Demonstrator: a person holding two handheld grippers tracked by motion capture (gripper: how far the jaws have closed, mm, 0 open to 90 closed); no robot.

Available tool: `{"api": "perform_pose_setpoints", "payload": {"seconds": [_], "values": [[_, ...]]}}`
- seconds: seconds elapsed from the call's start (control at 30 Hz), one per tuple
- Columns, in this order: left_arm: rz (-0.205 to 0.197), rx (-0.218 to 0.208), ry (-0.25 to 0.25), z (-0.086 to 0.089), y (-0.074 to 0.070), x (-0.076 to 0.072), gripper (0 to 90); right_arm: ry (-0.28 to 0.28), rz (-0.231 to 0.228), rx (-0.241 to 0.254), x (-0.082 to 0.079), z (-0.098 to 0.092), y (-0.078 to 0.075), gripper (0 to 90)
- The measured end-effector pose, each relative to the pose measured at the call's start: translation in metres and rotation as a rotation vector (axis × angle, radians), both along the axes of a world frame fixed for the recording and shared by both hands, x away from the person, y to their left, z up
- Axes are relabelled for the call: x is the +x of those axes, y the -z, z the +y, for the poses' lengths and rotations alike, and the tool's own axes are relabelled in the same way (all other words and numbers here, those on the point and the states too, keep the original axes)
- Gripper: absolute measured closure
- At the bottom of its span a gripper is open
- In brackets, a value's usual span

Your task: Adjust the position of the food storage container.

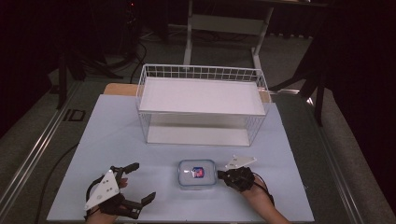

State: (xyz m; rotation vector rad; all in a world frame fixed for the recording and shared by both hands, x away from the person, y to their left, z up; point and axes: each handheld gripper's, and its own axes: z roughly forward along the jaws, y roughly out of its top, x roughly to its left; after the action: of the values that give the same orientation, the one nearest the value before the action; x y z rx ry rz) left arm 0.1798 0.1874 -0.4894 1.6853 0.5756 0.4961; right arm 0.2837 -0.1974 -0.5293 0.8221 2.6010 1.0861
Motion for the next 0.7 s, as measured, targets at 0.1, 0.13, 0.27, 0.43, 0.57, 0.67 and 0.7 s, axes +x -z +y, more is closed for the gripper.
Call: {"api": "perform_pose_setpoints", "payload": {"seconds": [0.1,0.13,0.27,0.43,0.57,0.67,0.7], "values": [[0.002,0.0,0.002,0.0,0.0,0.0,0.5,-0.008,-0.007,-0.004,-0.001,0.002,0.0,90.0],[0.002,-0.001,0.002,0.0,0.0,0.0,0.5,-0.009,-0.003,-0.002,-0.002,0.002,0.0,90.0],[0.007,-0.002,0.006,0.0,0.001,0.0,0.5,-0.015,-0.013,-0.009,-0.003,0.003,0.0,90.0],[0.018,-0.016,0.009,0.002,0.002,0.002,0.5,0.018,-0.031,-0.029,-0.004,-0.004,-0.002,89.4],[0.047,-0.029,0.004,0.005,0.003,0.005,0.5,0.044,-0.04,0.013,-0.008,-0.015,-0.013,88.1],[0.065,-0.028,0.01,0.005,0.003,0.007,0.5,0.069,-0.094,0.043,-0.014,-0.021,-0.027,78.6],[0.071,-0.028,0.012,0.005,0.004,0.007,0.5,0.079,-0.11,0.057,-0.016,-0.024,-0.031,74.6]]}}
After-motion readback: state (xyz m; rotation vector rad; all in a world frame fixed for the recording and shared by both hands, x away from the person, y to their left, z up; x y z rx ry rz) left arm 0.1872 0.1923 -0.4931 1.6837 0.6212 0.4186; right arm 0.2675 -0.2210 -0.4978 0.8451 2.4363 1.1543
